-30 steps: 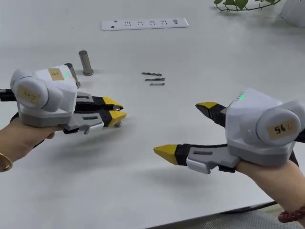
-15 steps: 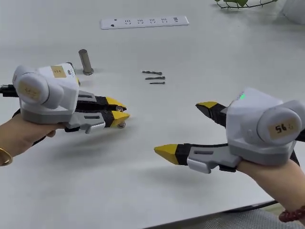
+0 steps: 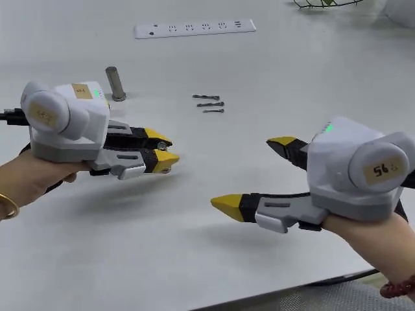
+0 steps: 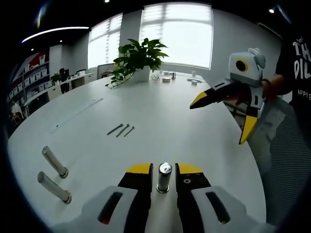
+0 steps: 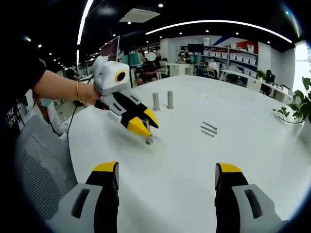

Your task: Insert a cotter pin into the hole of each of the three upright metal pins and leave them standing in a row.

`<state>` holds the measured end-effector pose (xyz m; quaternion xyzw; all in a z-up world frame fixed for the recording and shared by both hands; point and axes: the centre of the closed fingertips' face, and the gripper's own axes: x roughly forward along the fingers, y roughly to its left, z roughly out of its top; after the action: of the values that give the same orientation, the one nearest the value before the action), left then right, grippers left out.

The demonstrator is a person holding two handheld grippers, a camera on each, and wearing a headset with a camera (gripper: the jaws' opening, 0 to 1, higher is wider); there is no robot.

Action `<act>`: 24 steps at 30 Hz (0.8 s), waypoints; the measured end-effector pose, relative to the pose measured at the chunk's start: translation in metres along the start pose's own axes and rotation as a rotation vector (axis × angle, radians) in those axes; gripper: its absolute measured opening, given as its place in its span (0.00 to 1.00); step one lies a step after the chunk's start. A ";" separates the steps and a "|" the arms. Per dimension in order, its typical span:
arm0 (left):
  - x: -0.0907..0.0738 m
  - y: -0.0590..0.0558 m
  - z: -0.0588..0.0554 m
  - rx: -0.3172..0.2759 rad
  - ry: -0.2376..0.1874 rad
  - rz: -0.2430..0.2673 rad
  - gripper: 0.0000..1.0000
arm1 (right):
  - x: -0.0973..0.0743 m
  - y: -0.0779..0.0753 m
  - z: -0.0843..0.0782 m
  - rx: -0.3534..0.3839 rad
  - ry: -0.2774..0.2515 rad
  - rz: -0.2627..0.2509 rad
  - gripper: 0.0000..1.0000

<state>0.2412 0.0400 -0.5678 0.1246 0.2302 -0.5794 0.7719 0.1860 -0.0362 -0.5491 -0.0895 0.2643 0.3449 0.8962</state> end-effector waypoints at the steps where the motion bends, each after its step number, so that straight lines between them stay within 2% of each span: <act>1: 0.000 0.000 0.000 -0.006 -0.001 0.003 0.18 | 0.000 0.000 0.001 -0.001 -0.003 0.000 0.79; 9: -0.008 0.002 0.004 -0.046 -0.019 0.055 0.33 | -0.002 -0.004 0.005 0.007 -0.010 0.001 0.77; 13: -0.018 0.005 0.005 -0.084 -0.042 0.113 0.41 | -0.002 -0.009 0.008 0.027 -0.011 0.005 0.72; 16: -0.027 0.004 0.007 -0.126 -0.069 0.152 0.45 | 0.000 -0.017 0.012 0.006 -0.009 -0.004 0.69; 20: -0.038 0.004 0.007 -0.164 -0.077 0.215 0.51 | 0.004 -0.023 0.020 -0.027 -0.010 0.006 0.63; 22: -0.043 0.003 0.004 -0.177 -0.072 0.244 0.53 | 0.009 -0.033 0.025 -0.038 -0.008 0.004 0.63; 23: -0.047 0.005 0.001 -0.193 -0.068 0.281 0.53 | 0.012 -0.037 0.027 -0.045 -0.007 0.005 0.62; 24: -0.049 0.004 0.001 -0.207 -0.076 0.289 0.53 | 0.013 -0.039 0.029 -0.049 -0.006 0.011 0.60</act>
<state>0.2343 0.0821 -0.5425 0.0541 0.2389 -0.4397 0.8641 0.2319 -0.0475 -0.5321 -0.1089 0.2535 0.3564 0.8926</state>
